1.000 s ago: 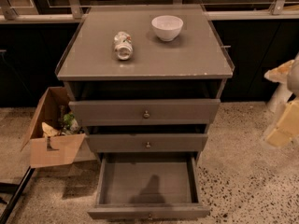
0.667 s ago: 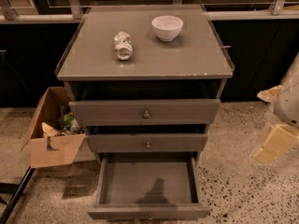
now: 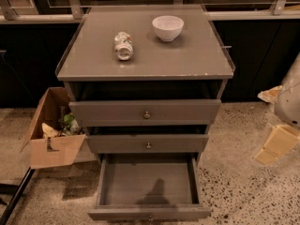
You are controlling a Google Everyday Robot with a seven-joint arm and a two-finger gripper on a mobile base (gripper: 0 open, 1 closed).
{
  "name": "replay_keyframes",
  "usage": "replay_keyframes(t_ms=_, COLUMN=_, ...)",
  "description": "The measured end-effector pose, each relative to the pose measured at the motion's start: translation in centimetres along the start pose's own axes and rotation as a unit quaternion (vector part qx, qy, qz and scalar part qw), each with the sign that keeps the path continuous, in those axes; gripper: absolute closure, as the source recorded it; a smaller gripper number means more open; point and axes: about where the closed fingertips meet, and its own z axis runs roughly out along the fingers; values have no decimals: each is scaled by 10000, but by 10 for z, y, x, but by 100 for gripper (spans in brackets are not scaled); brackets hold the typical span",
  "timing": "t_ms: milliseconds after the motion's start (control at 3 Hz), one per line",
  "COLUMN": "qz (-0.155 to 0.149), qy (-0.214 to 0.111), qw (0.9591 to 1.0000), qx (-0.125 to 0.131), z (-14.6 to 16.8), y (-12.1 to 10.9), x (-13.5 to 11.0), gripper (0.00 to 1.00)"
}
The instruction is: Close bottom drawer
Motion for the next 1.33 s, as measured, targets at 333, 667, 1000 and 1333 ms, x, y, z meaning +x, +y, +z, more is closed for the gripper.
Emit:
replay_keyframes(t_ms=333, qz=79, qy=-237, qw=9997, qx=22, z=13, y=0, x=3, gripper=0)
replay_keyframes(t_ms=667, qz=136, qy=-663, qw=9976, qx=-113, z=40, y=3, x=3, gripper=0)
replay_keyframes(t_ms=1000, qz=167, qy=-1065, qw=9937, qx=-296, z=64, y=9, x=-2, gripper=0)
replay_keyframes(t_ms=1333, qz=189, qy=-1188, qw=9911, qx=-568, z=89, y=19, x=-2, gripper=0)
